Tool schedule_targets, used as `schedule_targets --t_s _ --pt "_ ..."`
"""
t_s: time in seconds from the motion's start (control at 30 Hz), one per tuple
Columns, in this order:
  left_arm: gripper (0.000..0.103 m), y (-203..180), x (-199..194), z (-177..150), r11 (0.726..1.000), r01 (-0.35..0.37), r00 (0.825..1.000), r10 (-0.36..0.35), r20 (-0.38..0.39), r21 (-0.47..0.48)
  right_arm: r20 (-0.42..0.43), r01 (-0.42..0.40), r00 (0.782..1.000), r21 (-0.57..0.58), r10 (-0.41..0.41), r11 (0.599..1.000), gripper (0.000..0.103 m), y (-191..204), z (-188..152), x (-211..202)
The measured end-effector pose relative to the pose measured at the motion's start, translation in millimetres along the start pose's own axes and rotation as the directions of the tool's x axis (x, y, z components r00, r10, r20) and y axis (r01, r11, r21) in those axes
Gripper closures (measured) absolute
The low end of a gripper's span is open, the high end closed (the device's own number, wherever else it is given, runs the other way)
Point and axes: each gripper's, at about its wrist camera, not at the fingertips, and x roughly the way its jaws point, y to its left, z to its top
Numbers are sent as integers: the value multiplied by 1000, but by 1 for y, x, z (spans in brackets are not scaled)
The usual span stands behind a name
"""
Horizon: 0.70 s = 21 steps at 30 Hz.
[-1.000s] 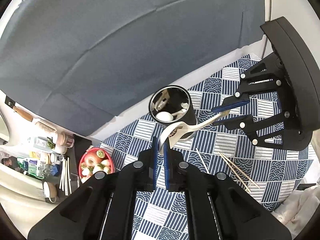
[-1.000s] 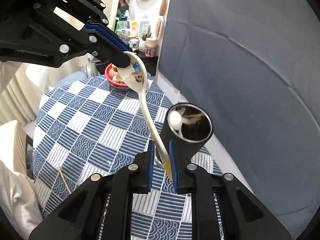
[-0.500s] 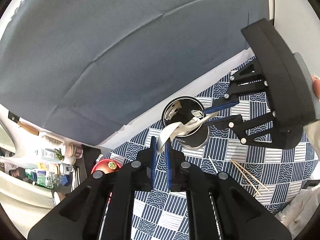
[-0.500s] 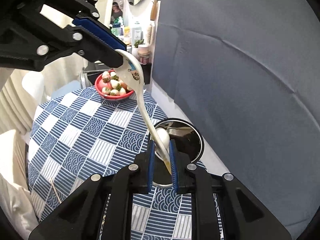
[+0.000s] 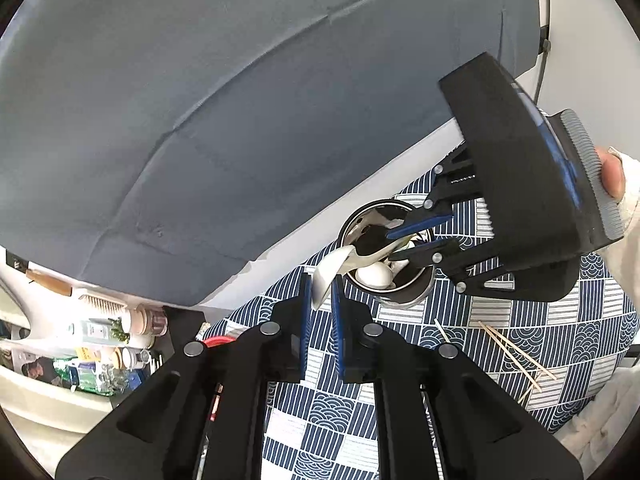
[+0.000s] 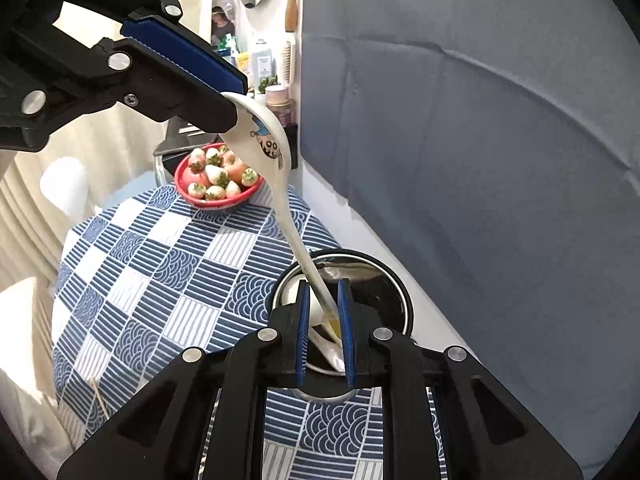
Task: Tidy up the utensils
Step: 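Lower the yellow handle into the black cup and open both grippers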
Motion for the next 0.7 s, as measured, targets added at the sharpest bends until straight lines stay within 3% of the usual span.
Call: schedule_targets --t_s 0.27,0.7 --pt "93 0 30 8 998 55 998 -55 -26 3 -53 -40 998 27 42 999 91 -10 -10 25" --pt "93 -4 65 15 994 102 993 -100 -69 25 -146 -30 989 12 31 999 91 -24 -20 55"
